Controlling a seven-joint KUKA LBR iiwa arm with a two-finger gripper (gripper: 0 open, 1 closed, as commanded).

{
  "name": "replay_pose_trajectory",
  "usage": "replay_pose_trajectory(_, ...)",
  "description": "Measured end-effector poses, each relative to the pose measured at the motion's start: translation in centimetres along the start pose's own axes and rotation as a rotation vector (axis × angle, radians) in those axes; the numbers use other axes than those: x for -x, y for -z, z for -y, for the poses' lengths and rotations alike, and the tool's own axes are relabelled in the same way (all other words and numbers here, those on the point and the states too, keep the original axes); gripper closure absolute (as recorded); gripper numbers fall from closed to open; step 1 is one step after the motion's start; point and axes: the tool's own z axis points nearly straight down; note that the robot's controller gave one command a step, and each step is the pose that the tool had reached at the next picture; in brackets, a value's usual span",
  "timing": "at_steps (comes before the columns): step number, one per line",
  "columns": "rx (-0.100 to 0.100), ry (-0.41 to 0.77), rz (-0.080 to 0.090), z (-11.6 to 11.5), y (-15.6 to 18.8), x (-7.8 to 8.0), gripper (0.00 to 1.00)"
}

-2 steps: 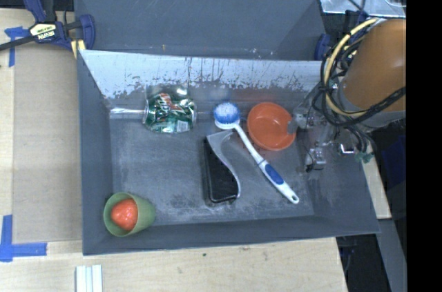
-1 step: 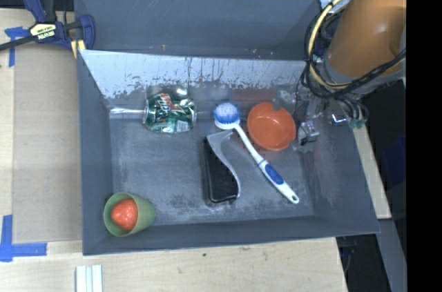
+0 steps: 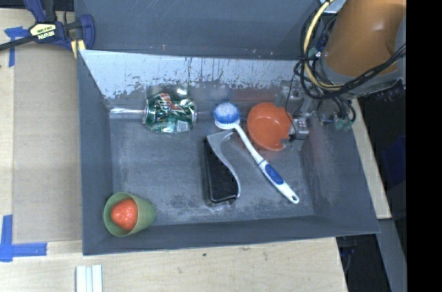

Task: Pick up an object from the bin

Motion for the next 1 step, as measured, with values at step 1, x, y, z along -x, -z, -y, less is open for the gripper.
replay_pose_trajectory(1,-0.001,0.029,0.001,1.24,-4.36,0.45,0.00)
